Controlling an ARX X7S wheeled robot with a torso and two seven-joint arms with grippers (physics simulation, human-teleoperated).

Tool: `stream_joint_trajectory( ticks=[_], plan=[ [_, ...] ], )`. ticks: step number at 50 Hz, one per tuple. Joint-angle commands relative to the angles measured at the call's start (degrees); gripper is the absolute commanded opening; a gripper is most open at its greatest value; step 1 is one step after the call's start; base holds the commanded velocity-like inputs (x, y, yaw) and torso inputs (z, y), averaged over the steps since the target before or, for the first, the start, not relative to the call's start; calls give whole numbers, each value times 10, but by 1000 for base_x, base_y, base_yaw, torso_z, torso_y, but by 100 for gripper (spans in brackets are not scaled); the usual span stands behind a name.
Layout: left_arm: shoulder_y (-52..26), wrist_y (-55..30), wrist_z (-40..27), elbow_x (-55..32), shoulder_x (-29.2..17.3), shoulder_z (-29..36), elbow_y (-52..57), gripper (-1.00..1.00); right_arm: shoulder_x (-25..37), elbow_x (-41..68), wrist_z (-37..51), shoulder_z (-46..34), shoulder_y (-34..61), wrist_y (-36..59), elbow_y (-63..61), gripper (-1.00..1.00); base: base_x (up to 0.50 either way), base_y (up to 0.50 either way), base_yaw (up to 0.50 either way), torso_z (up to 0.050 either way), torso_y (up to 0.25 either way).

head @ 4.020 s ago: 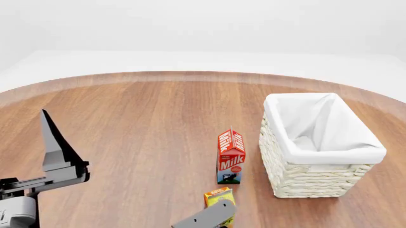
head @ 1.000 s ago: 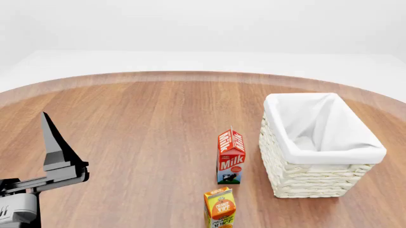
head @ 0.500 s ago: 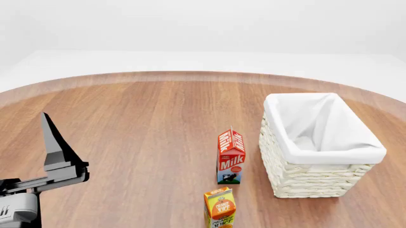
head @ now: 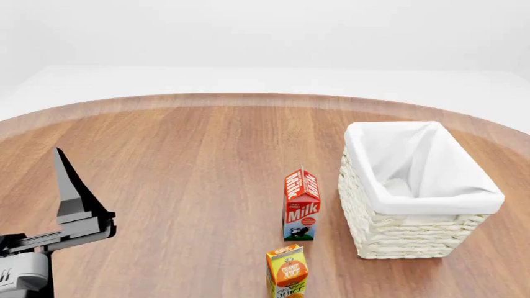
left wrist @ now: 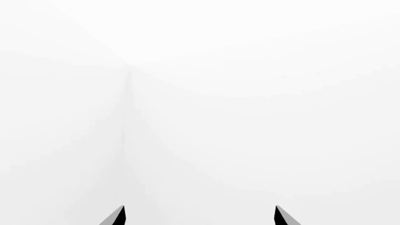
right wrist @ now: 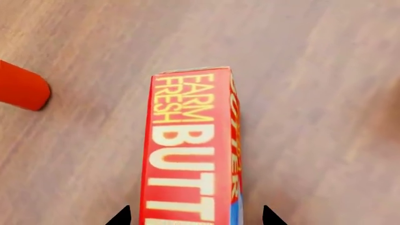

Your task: Pick up the cream cheese box and the butter, and put them in the basket.

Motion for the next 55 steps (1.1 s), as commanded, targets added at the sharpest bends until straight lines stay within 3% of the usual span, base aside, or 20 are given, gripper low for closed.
stream_joint_trajectory(
  ticks=[1, 38, 39, 55],
  plan=[
    [1, 2, -1, -1, 0, 0, -2, 100, -5, -3, -11, -12, 1, 7, 13, 100, 0, 0, 0, 0, 0],
    [-1, 11, -1, -3, 0, 1, -14, 100, -11, -31, -56, -33, 4, 10, 63, 100, 0, 0, 0, 0, 0],
    [-1, 11, -1, -3, 0, 1, -14, 100, -11, -34, -59, -36, 6, 11, 62, -100, 0, 0, 0, 0, 0],
    [0, 10, -2, -4, -2, 2, -12, 100, -12, -66, -65, -51, 15, 14, 49, -100, 1, 1, 1, 0, 0]
  ],
)
